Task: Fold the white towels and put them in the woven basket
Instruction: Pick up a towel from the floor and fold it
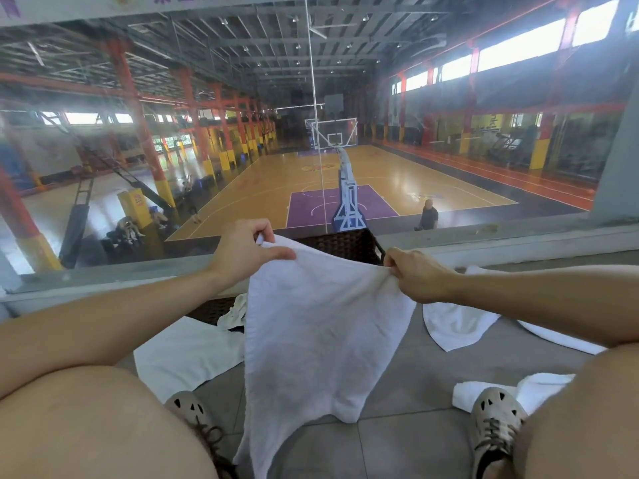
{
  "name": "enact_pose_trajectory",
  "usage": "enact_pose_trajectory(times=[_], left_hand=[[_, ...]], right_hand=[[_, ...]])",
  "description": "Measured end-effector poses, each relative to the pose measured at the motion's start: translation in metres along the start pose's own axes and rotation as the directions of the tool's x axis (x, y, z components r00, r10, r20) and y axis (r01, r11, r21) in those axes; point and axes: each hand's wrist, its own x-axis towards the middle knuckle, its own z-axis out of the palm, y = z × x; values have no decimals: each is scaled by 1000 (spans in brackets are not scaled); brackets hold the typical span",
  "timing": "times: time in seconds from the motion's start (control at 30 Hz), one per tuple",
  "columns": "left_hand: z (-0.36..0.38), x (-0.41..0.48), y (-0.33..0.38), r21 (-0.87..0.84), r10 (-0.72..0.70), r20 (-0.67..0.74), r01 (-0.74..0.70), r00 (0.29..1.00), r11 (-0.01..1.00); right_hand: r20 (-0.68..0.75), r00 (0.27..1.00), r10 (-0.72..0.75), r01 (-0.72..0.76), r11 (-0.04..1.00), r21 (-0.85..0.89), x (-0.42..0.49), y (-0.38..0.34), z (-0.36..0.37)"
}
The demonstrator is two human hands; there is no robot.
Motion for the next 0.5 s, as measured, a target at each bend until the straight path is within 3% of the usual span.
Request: enact_pose_trajectory(times=[0.17, 0.3, 0.5], left_hand=[[-8, -4, -6, 42, -31, 220, 23, 975, 999], [-5, -10, -12, 44, -22, 148, 16, 989, 999], [-2, -5, 2, 46, 74, 103, -80, 992, 996]], right_hand=[[-38, 996, 81, -81, 997, -3, 2, 10, -5], [43, 996, 81, -80, 997, -24, 0, 16, -2], [288, 957, 37, -28, 999, -35, -13, 5, 9]])
